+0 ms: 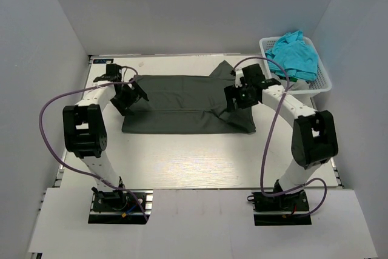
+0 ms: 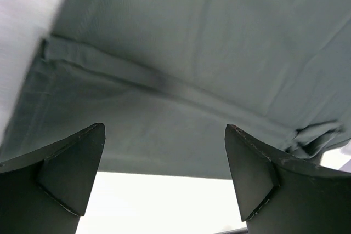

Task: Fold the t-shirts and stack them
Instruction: Fold the flattened tshirt in 1/3 of the way

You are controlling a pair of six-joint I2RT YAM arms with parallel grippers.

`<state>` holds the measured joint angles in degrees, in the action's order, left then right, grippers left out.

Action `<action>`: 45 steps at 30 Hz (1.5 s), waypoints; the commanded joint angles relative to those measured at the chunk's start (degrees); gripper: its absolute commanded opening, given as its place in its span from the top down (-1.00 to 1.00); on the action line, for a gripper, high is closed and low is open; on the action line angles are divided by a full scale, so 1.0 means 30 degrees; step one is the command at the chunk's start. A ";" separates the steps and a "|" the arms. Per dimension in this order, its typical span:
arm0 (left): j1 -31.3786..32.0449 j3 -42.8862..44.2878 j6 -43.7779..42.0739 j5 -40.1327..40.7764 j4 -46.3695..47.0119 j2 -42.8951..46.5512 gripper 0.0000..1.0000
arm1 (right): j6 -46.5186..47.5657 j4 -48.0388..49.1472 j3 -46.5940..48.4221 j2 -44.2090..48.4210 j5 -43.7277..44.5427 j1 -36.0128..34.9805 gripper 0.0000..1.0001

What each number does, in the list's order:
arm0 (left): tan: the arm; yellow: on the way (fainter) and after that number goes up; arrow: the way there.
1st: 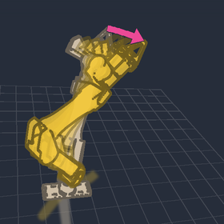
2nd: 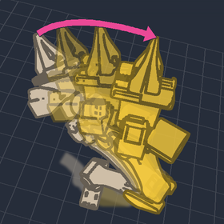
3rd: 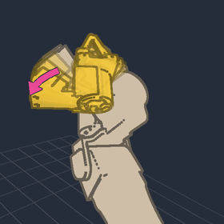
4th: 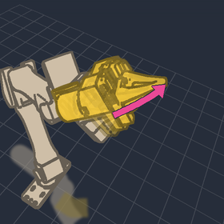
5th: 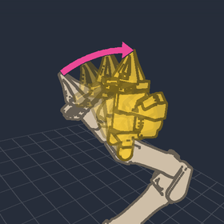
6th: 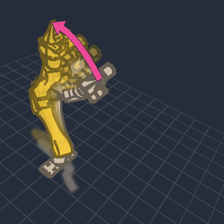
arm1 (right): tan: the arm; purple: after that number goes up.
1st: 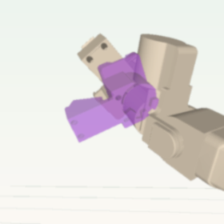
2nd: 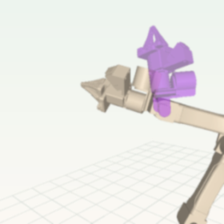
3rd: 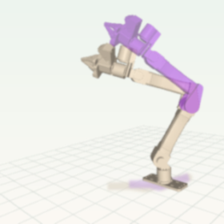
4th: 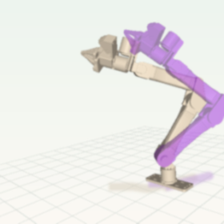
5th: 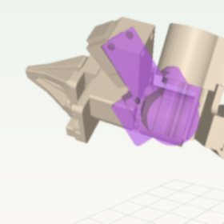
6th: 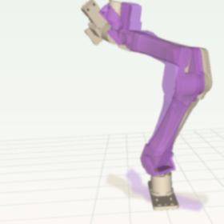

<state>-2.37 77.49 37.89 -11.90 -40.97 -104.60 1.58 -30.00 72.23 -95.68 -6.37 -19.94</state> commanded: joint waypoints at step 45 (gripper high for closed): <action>0.0146 -0.2218 -0.1468 -0.0047 0.0444 -0.0965 -1.00 | -0.8025 -0.1042 0.7677 -0.6801 0.4872 -0.0529 -0.63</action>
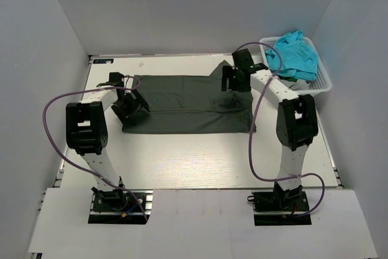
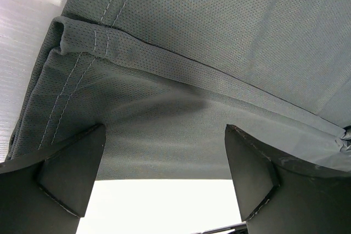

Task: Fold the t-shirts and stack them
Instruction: Fold the flattened tshirt in 1/3 of the way

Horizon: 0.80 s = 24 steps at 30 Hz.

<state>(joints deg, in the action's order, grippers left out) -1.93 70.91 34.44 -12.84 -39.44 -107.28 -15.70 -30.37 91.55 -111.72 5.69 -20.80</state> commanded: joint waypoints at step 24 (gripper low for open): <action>0.0000 0.0180 -0.0316 0.0442 -0.0418 -0.0654 -1.00 | -0.4111 -0.2328 0.4258 -0.4713 0.1529 -0.0890 1.00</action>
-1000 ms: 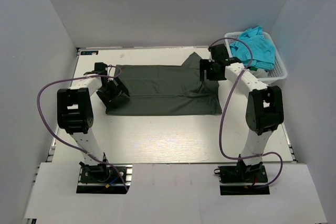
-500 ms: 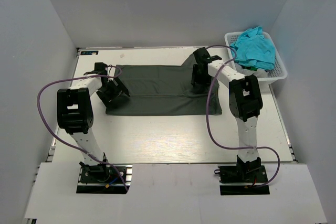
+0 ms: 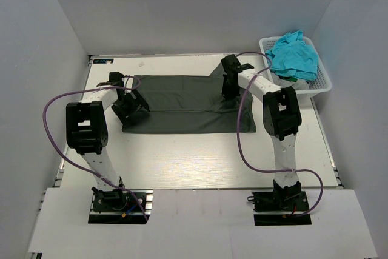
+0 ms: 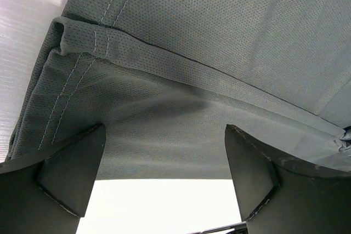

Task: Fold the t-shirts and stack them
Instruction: Fold the flattened tshirt in 1/3 of the way

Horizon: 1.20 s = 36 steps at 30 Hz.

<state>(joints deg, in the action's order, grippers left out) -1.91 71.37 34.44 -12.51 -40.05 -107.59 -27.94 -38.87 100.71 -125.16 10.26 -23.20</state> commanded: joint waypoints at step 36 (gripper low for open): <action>-0.0007 0.0027 -0.0316 0.0072 -0.0157 0.0414 -1.00 | -0.0206 0.6037 -0.9570 0.6767 -0.4529 0.0877 -0.81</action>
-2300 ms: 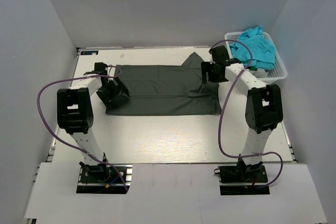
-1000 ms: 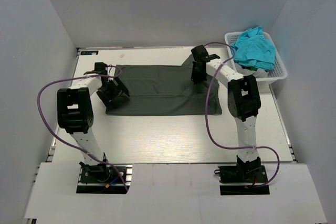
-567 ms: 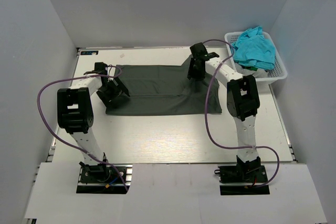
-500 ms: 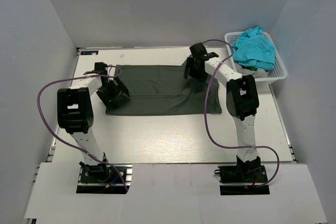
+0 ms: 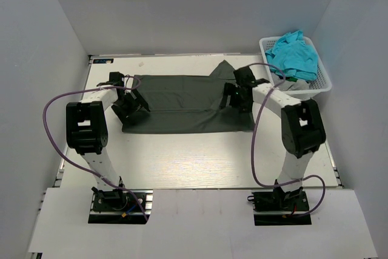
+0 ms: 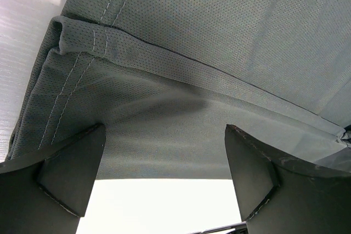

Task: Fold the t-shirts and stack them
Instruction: Fold the flattened tshirt in 1/3 of the way

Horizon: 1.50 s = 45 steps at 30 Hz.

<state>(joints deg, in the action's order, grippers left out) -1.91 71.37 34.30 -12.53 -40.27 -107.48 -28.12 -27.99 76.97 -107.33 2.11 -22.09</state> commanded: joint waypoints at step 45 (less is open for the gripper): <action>-0.0446 0.3484 -0.0361 0.2098 -0.3014 0.3018 -1.00 | 0.0906 0.0803 -0.5705 0.6133 -0.5710 0.1561 -0.81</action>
<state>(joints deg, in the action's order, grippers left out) -3.11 79.70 34.02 -6.00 -48.45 -98.96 -25.32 -25.89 60.01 -88.88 -12.21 -17.23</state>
